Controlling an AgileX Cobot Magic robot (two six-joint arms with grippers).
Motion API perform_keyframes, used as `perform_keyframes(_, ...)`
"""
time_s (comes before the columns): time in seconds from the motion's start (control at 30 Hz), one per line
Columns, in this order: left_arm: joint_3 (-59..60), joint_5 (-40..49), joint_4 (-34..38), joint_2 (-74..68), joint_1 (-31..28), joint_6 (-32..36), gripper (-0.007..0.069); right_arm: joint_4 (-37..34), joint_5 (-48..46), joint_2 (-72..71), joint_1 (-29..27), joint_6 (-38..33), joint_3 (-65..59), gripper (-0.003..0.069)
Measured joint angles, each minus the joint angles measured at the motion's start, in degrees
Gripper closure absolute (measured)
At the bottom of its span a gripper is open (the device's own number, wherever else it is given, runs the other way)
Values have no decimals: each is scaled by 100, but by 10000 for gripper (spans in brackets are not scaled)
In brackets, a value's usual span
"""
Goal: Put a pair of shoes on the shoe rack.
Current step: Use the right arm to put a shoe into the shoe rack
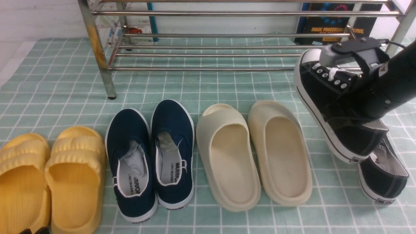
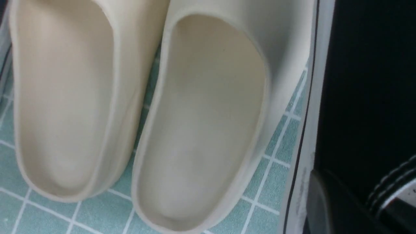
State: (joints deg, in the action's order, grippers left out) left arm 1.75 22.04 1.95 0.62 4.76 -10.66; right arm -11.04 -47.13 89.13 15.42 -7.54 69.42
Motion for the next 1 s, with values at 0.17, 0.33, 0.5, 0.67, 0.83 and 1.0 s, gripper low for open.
perform_keyframes(0.17, 0, 0, 0, 0, 0, 0, 404, 141, 160, 525, 0, 0, 565, 643)
perform_keyframes(0.33, 0, 0, 0, 0, 0, 0, 404, 206, 127, 1368, 0, 0, 1571, 643)
perform_keyframes(0.5, 0, 0, 0, 0, 0, 0, 404, 444, -21, 2134, 0, 77, 2576, 643)
perform_keyframes(0.67, 0, 0, 0, 0, 0, 0, 404, 935, -224, 2772, 0, 415, 3554, 643)
perform_keyframes(0.83, 0, 0, 0, 0, 0, 0, 404, 1226, -271, 3157, -5, 665, 4199, 643)
perform_keyframes(1.0, 0, 0, 0, 0, 0, 0, 404, 1266, -284, 3541, -114, 704, 4734, 643)
